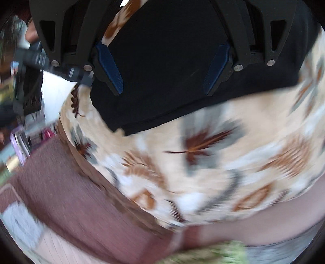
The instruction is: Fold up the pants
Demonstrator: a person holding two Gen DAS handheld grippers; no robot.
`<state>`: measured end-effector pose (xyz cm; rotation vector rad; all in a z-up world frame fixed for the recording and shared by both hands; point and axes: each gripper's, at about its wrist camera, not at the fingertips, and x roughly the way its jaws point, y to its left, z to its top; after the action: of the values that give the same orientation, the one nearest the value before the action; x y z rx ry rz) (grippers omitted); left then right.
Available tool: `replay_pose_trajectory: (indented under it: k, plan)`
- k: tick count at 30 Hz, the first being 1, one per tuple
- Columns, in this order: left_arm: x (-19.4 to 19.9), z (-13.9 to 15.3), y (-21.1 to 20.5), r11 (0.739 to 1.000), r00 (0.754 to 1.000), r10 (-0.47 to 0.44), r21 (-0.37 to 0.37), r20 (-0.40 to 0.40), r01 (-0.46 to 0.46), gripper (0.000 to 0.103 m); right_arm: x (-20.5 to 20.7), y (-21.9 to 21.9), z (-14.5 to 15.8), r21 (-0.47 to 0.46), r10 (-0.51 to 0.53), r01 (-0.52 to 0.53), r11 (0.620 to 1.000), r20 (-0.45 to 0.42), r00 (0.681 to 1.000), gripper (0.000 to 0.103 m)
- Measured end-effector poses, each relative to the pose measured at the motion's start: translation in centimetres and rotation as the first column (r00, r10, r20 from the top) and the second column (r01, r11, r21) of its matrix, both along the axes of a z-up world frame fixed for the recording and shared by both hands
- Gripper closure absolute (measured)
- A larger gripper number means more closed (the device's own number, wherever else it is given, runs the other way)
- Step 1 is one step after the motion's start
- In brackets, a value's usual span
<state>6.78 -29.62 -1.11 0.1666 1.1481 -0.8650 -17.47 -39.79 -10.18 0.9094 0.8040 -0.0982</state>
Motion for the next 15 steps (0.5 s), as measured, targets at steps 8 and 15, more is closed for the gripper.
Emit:
replay_pose_trajectory:
  k: [8,15]
  plan:
    - [1.7,-3.0,-10.1,0.982,0.985,-0.169,0.085,-0.033,0.171,0.023,-1.4,1.0,-0.1,-0.043,0.045,-0.044,0.998,0.016,0.999,0.040]
    - [2.6,-5.5,-13.7,0.948,0.962,-0.271,0.167,-0.022,0.270,0.017,1.9,1.7,-1.2,-0.070,0.091,-0.089,0.994,0.025,0.996,0.033]
